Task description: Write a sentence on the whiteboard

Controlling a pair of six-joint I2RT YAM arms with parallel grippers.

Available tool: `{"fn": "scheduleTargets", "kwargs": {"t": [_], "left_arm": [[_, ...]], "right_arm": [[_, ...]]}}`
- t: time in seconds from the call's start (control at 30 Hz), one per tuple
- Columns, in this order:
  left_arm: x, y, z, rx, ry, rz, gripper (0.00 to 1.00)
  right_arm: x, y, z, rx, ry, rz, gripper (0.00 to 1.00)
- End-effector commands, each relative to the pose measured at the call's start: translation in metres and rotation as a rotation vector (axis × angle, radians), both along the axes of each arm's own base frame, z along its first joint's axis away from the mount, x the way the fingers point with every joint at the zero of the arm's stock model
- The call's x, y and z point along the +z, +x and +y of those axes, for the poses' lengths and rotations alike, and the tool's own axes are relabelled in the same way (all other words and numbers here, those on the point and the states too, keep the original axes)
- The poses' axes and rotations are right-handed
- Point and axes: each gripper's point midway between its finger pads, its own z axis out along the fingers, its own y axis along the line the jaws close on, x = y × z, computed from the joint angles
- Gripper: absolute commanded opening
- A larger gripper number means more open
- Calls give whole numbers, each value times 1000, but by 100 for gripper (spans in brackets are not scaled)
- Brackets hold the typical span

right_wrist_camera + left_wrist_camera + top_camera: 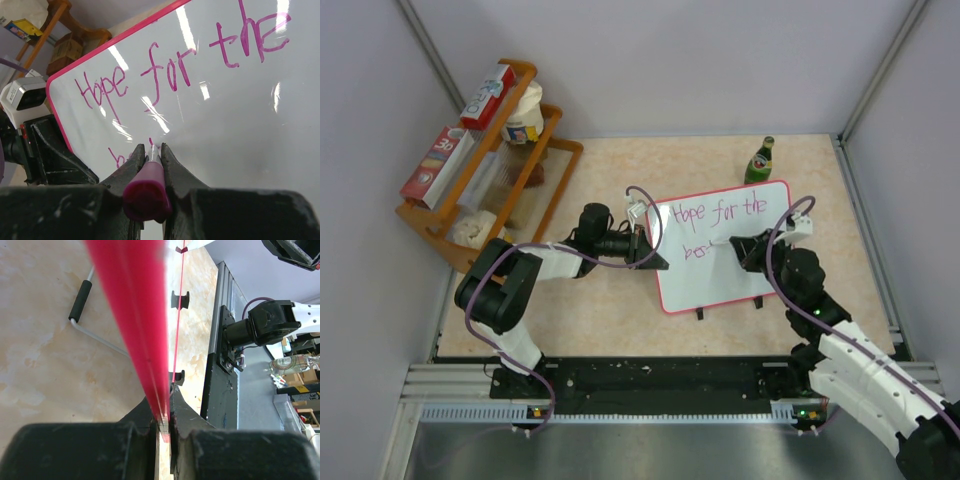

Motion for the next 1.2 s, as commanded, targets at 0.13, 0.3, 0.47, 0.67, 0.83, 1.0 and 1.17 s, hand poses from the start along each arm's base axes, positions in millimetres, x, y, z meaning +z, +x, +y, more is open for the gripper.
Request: {"fn": "scheduleTargets", "kwargs": {"t": [0.13, 0.3, 0.47, 0.67, 0.83, 1.0, 1.17], "left_arm": [[-35, -30, 2, -89, 87, 1, 0], [-36, -30, 2, -89, 87, 3, 0], [-36, -30, 2, -89, 87, 3, 0], [-35, -30, 3, -85, 89, -1, 0], [-35, -30, 3, -87, 88, -2, 0], [-36, -30, 3, -86, 90, 0, 0], [-36, -30, 3, -85, 90, 0, 0]], "right_arm": [[-23, -6, -8, -9, -50, 48, 0], [-24, -9, -9, -6, -49, 49, 0], [-26, -11, -8, 1, -50, 53, 0], [-29, -12, -8, 6, -56, 59, 0], [-32, -14, -10, 5, -64, 63, 0], [-33, -16, -12, -1, -69, 66, 0], [-32, -15, -17, -25, -73, 63, 0]]}}
